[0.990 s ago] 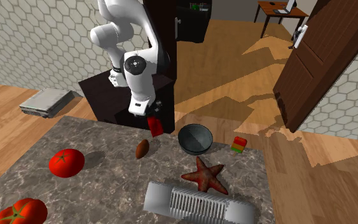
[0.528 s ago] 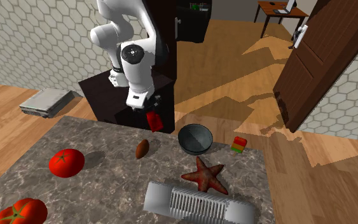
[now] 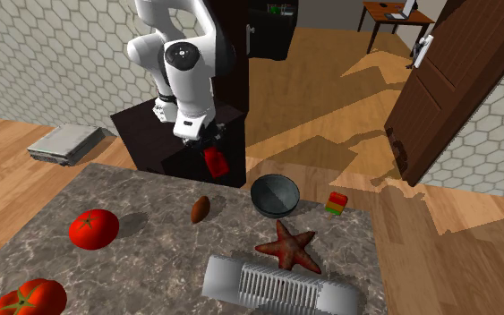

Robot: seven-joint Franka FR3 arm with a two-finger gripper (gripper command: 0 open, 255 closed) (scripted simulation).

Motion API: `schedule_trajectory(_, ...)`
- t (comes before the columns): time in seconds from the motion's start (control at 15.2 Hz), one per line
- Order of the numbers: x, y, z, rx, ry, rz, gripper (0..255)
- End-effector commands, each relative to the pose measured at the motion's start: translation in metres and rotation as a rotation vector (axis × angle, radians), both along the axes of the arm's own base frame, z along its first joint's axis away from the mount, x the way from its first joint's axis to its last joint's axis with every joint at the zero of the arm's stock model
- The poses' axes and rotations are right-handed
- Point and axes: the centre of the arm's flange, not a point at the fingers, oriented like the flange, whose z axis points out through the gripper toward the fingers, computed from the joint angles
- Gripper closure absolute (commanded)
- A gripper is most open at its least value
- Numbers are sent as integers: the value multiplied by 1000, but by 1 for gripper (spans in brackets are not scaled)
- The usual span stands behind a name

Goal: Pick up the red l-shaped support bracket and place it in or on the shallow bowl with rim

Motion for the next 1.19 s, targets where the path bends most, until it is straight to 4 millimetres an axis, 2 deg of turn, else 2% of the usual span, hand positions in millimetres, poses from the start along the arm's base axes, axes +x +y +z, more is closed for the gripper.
schedule_trajectory(0.0, 0, 1, 12, 0, 0, 0, 255)
schedule_trajectory(0.07, 0, 1, 13, 0, 0, 0, 255)
schedule_trajectory(1.12, 187, 101, 46, 0, 0, 0, 255)
